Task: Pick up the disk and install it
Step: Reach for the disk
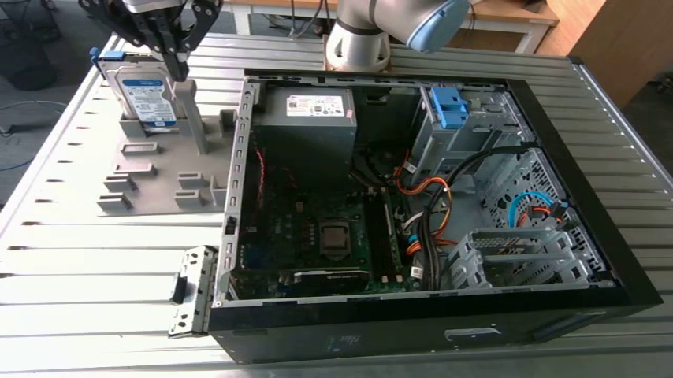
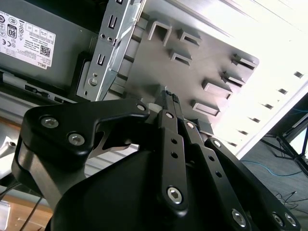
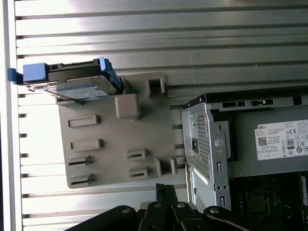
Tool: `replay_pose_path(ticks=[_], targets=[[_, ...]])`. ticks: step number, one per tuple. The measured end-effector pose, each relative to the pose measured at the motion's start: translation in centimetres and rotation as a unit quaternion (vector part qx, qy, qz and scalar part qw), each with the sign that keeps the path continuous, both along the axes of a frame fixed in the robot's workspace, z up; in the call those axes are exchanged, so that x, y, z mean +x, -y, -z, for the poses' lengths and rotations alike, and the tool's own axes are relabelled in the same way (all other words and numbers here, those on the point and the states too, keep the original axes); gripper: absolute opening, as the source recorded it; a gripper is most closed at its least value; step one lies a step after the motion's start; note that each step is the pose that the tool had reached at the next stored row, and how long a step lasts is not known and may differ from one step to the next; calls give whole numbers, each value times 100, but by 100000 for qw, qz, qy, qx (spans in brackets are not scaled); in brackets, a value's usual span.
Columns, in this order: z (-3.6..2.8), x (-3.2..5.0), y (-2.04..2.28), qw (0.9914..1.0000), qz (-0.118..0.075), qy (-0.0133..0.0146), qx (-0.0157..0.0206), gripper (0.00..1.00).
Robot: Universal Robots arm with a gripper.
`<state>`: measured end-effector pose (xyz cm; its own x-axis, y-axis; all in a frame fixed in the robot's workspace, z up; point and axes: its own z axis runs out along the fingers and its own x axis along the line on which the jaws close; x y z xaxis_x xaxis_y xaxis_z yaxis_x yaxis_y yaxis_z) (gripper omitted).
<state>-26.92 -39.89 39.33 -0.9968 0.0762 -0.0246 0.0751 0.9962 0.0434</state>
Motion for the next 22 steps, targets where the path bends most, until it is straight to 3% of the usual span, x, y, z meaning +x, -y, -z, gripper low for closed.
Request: replay_pose_path(ticks=[22], targets=[[0,-71,0,100000,-3,2,-5,11]])
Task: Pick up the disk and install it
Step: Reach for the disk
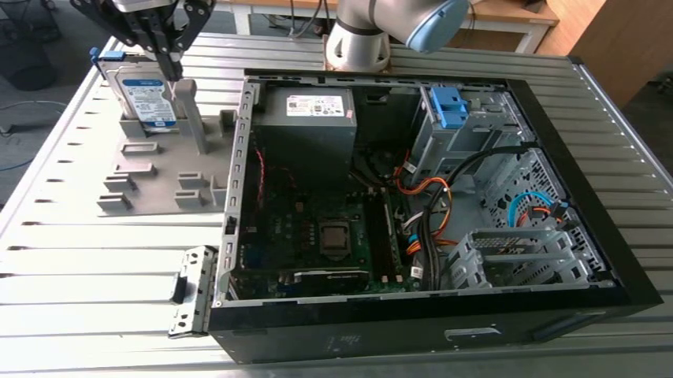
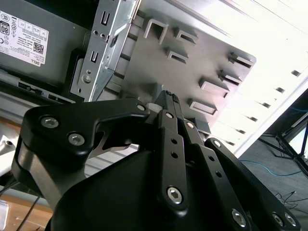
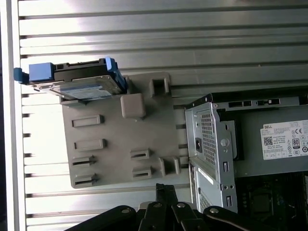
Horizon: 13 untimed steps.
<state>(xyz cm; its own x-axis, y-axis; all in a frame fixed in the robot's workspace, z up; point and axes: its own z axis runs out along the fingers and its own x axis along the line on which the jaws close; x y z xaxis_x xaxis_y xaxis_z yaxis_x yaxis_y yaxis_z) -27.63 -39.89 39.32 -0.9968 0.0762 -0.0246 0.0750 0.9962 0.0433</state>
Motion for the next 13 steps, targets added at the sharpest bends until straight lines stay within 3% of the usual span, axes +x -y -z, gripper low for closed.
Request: replay_pose_path(ticks=[13], targets=[[0,-30,0,100000,3,-1,3,11]])
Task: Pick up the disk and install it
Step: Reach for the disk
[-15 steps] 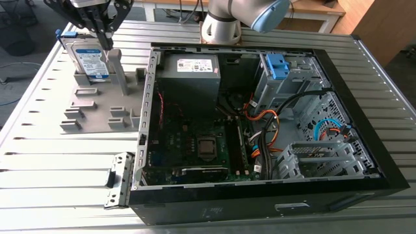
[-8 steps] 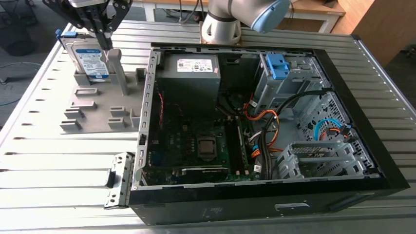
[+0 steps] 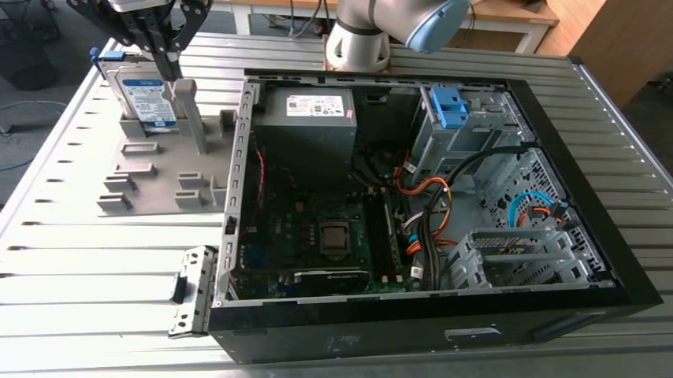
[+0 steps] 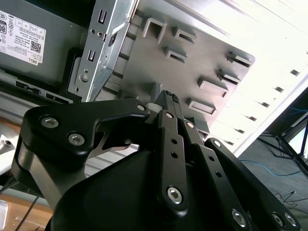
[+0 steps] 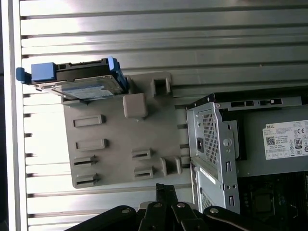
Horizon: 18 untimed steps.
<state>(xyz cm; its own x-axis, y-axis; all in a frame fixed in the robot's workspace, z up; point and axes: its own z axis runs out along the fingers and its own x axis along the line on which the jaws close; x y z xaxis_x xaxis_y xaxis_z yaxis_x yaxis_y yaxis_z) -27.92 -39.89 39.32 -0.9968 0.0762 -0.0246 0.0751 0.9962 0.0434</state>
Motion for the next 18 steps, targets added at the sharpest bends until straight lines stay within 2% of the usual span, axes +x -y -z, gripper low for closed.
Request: replay_pose_path(ticks=[18], targets=[[0,-72,0,100000,-2,1,-1,11]])
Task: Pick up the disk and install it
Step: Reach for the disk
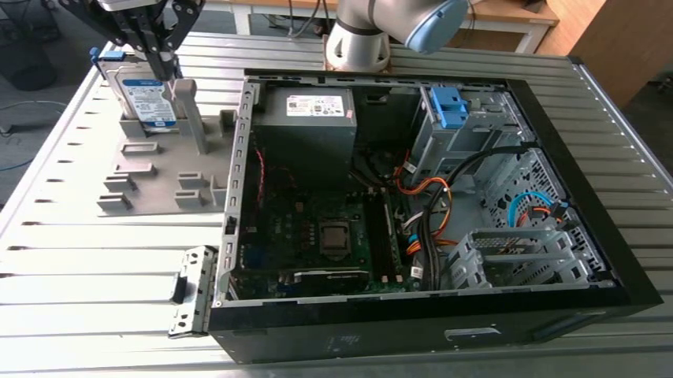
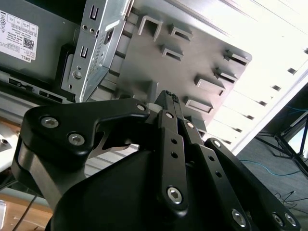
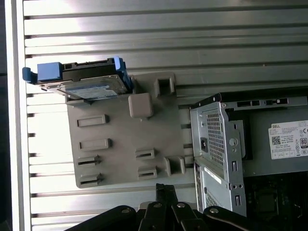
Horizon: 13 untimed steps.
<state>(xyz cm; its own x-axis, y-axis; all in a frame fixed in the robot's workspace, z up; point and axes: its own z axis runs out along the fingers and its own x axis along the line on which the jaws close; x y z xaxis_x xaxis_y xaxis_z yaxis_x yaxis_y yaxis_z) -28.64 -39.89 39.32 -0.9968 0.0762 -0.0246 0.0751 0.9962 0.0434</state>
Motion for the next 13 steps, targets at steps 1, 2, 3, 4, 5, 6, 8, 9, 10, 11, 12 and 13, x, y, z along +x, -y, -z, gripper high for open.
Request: replay_pose_path(ticks=[1,2,3,4,5,6,8,9,10,11,12,13], targets=[[0,-4,0,100000,3,-1,-1,11],[0,-7,0,100000,2,-2,-3,11],[0,-11,0,100000,1,-2,-1,11],[0,-14,0,100000,3,-1,0,11],[0,-18,0,100000,1,1,-1,11],[0,-22,0,100000,2,-1,0,11],[0,-28,0,100000,2,0,0,11],[0,-32,0,100000,0,2,0,11],[0,-35,0,100000,0,-2,-3,11],[0,-38,0,100000,1,-5,-3,11],[0,-41,0,100000,1,0,-2,11],[0,-44,0,100000,1,1,-1,11]])
